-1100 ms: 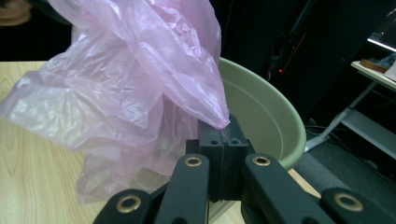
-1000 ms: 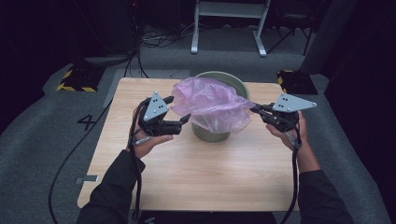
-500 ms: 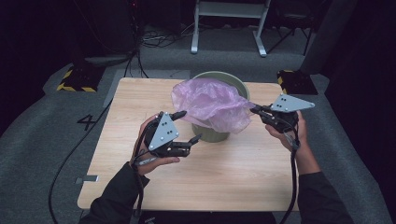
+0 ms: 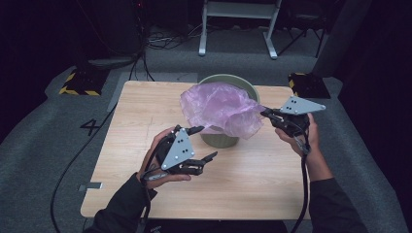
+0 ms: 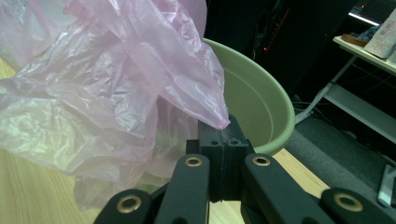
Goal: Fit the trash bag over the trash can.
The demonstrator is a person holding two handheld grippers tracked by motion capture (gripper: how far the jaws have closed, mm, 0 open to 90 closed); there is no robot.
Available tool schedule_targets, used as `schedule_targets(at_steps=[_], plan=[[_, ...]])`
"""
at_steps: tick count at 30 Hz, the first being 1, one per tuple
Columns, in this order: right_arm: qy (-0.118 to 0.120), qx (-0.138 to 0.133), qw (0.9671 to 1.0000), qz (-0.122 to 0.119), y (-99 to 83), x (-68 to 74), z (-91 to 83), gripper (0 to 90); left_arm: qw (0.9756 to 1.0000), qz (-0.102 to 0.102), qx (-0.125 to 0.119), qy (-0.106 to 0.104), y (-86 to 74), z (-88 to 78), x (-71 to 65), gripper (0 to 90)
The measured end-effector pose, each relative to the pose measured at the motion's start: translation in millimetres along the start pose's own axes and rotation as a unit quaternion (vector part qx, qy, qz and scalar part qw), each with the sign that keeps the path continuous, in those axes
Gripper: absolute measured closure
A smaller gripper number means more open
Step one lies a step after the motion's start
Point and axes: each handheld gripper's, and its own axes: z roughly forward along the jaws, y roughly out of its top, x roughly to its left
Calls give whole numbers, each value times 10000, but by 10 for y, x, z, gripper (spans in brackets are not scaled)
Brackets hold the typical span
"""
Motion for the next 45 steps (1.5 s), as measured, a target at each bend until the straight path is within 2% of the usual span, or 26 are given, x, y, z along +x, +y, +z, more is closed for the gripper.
schedule_targets(at_steps=[2,3,5,9,11,13,15,17,21,23,25,29,31,35,40,43,45], plan=[[-30,38,10000,-5,5,3,5,900,9999,97,-40,-43,47,-10,-39,254],[-11,39,10000,-8,7,3,5,900,9999,64,-85,-70,66,-21,-48,253],[-30,59,10000,-18,11,1,2,900,9998,139,-101,110,105,-45,-46,255],[-50,63,10000,4,14,-6,-3,900,9993,-115,-192,285,121,-98,100,250],[-35,73,10000,16,15,-5,-2,900,9989,-263,-305,230,123,-132,167,250],[-37,94,9999,4,19,-5,4,900,9992,-203,-307,157,150,-143,164,247],[-46,118,9999,5,27,-4,11,900,9995,-55,-319,29,203,-126,100,243],[-30,126,9999,12,30,-5,20,900,9995,91,-291,4,257,-78,41,243],[-23,162,9999,11,27,5,37,900,9990,211,-295,-252,358,45,-50,244],[-20,161,9999,2,29,8,36,900,9981,313,-255,-472,408,151,-143,253],[-12,156,9999,6,32,7,33,900,9973,468,-150,-541,430,278,-233,266],[2,160,9999,-13,39,12,24,900,9972,458,109,-575,410,561,-294,276],[13,147,9999,-22,45,16,14,900,9978,495,214,-390,381,675,-270,282],[41,124,9999,-54,58,29,-1,900,9993,235,273,-139,328,820,-140,319],[112,101,9999,-70,69,55,-3,900,9984,159,535,92,245,970,-18,401],[171,82,9998,-62,69,74,-8,900,9975,140,651,240,206,1011,31,512],[205,67,9998,-57,70,82,-13,900,9976,153,637,229,186,1014,66,663]])
